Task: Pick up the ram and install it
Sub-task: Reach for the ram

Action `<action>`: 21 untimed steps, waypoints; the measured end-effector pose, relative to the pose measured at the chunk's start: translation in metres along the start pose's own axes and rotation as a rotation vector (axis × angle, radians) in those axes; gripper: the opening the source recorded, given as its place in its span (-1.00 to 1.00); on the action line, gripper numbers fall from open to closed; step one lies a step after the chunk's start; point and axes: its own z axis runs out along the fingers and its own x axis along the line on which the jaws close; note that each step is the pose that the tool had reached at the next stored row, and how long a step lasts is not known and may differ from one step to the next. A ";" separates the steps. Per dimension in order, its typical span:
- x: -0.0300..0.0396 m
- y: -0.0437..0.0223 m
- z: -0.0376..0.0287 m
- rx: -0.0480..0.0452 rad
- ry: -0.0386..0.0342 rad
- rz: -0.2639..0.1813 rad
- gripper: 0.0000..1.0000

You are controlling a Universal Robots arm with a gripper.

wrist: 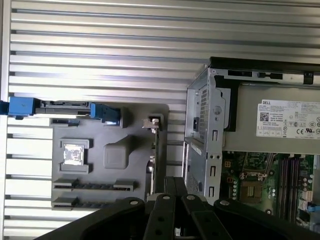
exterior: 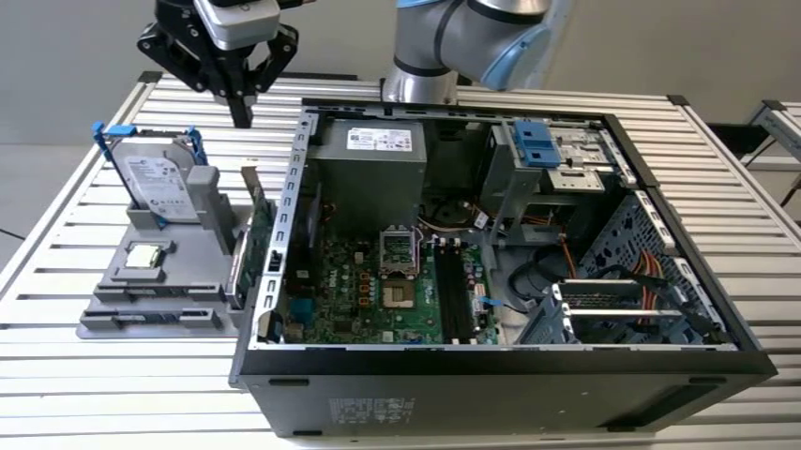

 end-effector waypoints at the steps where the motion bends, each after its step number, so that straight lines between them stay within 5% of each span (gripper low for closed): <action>1: 0.0013 0.0000 0.0000 0.0000 0.0000 0.000 -1.00; 21: 0.0292 0.0009 -0.0005 0.0000 0.0000 -0.001 -1.00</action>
